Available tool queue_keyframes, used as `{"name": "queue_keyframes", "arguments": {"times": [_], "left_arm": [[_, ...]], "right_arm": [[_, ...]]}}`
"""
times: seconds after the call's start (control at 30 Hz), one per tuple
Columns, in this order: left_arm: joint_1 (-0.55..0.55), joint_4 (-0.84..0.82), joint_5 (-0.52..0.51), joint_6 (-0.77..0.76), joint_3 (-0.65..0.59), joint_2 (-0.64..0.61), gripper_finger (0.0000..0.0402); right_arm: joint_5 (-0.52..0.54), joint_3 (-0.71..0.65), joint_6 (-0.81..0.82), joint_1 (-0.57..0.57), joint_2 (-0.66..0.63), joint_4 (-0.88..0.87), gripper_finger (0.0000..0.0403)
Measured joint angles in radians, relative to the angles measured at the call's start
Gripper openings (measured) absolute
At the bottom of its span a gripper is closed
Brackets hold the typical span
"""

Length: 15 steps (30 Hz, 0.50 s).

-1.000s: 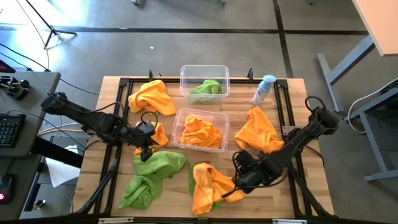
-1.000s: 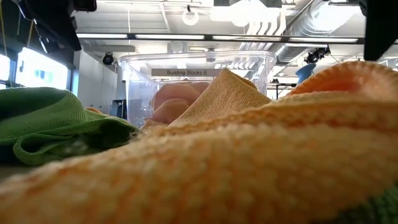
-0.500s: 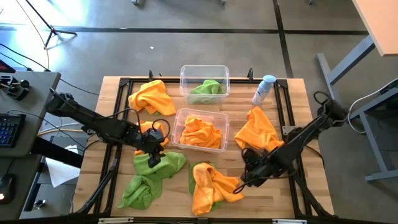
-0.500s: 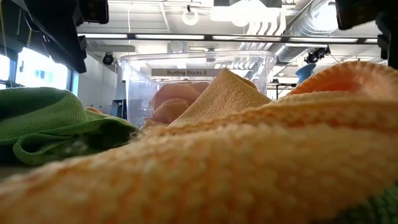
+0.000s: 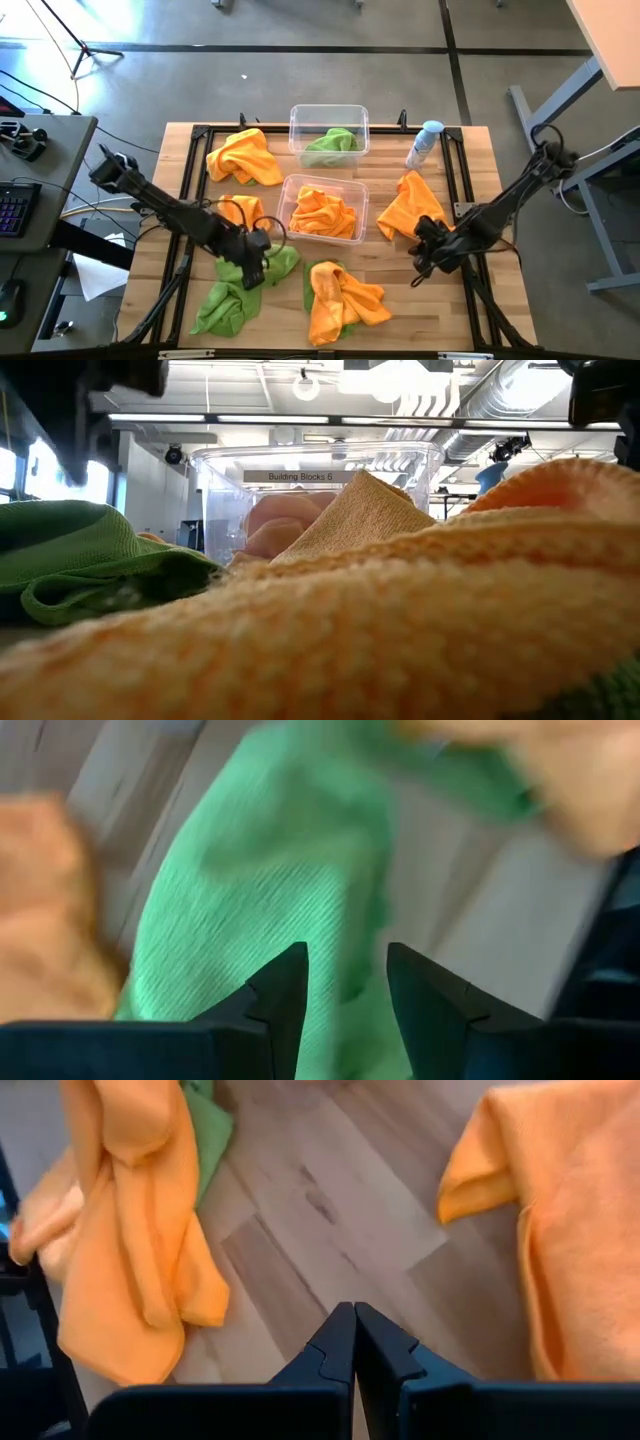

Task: Sort microfiber towel by color & place in baskets
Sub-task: Put the green microfiber towel into the top transparent bin

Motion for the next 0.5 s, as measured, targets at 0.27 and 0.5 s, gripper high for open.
{"name": "queue_keyframes", "arguments": {"times": [0.27,0.5], "left_arm": [[-0.038,-0.092,0.007,-0.116,0.005,0.180,0.0127],[-0.033,-0.066,0.056,-0.135,0.006,0.322,0.0121]], "right_arm": [[0.048,-0.032,-0.132,-0.001,-0.116,-0.027,0.0000],[0.054,-0.032,-0.216,-0.001,-0.149,-0.055,0.0000]]}}
